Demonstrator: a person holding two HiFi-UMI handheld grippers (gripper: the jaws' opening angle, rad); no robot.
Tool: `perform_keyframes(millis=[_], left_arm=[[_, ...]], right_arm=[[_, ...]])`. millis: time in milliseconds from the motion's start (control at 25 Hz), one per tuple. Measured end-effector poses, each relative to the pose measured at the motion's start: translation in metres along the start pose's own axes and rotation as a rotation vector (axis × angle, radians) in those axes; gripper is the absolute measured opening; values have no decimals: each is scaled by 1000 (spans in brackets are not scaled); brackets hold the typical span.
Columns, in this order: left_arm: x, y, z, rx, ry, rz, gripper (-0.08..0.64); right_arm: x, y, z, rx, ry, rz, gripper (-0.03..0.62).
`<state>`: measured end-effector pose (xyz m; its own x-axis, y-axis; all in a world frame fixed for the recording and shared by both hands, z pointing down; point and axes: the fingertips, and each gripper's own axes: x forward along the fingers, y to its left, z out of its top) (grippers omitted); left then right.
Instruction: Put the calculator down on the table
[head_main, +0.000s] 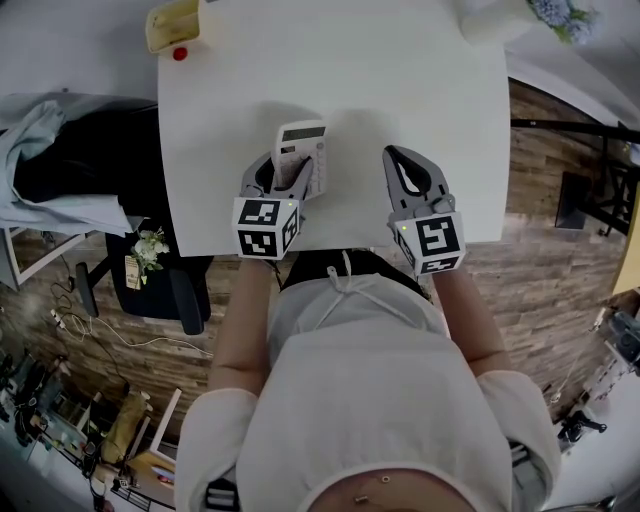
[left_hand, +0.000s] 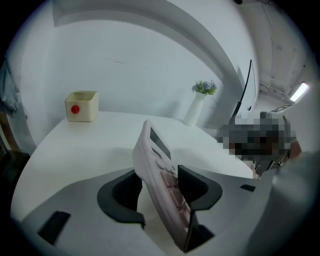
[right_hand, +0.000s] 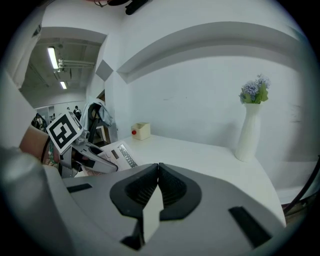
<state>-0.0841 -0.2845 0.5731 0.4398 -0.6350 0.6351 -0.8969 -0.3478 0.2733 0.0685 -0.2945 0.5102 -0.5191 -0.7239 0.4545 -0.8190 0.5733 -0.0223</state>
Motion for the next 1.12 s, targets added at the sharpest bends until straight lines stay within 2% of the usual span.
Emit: perform_keyframes(millis=[200,280,320,400,480,640,880,1000,1120], left_arm=[[2,7,-1,-11,-8,-11,230],[3,15,-4,2,-13,27,260],[3,22,-6,26,-12,60,297],[5,33,-10,97,2,109,308],[8,36,-13,143,20,115,308],[8,33,-10,112,4,92,308],[-13,30,24,147,-85,85,307],[-35,20,53,183,-160,57,302],[-66,6,85,228,-256,23,262]], right_arm=[[13,6,-3,10,16,10,8],[16,10,-5,18,20,13,8],[17,12,-5,20,22,14,8],[19,14,-6,19,25,14,8],[21,15,-7,18,28,10,8],[21,17,-7,21,26,-5,8],[15,18,8,15,-11,-24,8],[9,22,24,36,-56,-27,8],[-1,25,40,39,-98,-42,8]])
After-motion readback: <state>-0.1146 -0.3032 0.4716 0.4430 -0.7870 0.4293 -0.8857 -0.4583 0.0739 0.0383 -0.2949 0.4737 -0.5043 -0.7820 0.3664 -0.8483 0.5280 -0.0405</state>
